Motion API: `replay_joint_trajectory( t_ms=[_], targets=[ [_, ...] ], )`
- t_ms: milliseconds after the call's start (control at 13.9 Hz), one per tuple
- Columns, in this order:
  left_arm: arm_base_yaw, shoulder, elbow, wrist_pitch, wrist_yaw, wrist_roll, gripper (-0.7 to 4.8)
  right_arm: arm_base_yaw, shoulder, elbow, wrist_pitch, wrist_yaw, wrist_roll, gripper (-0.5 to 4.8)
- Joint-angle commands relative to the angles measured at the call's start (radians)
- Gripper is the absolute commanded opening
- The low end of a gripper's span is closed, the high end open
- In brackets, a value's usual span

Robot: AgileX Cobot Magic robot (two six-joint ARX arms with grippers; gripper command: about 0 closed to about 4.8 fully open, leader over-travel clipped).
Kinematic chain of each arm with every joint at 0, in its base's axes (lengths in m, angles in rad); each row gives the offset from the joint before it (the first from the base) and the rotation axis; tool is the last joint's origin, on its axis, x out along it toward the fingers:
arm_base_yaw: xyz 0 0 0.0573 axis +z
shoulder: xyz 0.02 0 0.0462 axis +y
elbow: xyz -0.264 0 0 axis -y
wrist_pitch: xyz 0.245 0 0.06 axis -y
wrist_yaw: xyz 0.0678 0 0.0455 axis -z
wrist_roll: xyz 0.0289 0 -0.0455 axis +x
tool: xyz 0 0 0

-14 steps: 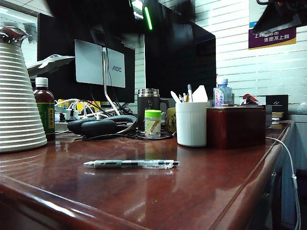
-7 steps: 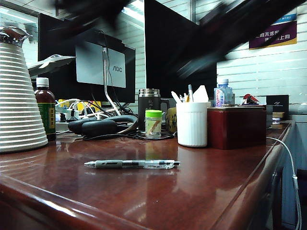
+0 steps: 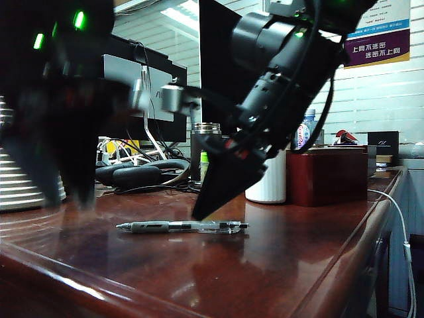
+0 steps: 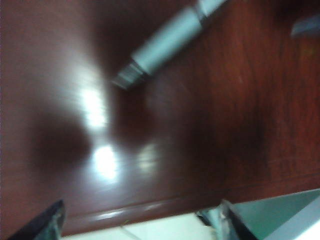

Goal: Pick up all the pens on the desk and put them into the pen holder one by one.

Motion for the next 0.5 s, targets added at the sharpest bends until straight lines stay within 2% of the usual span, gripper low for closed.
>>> replay_joint_trajectory(
  t_ms=[72,288,433,505],
  targets=[
    [-0.001,-0.005,-0.072,0.154,0.050,-0.037,4.04,0.032,0.000,0.007,0.028,-0.008,-0.014,3.14],
    [-0.001,-0.019,-0.075,0.225,0.048,-0.038,4.04,0.029,0.039,0.008,0.076,-0.003,-0.014,3.02],
    [-0.001,-0.027,-0.075,0.223,0.035,-0.034,4.04,0.030,0.070,0.008,0.085,-0.007,-0.010,3.01],
    [-0.001,-0.027,-0.075,0.224,0.032,-0.033,4.04,0.031,0.087,0.008,0.085,-0.006,0.004,2.80]
  ],
)
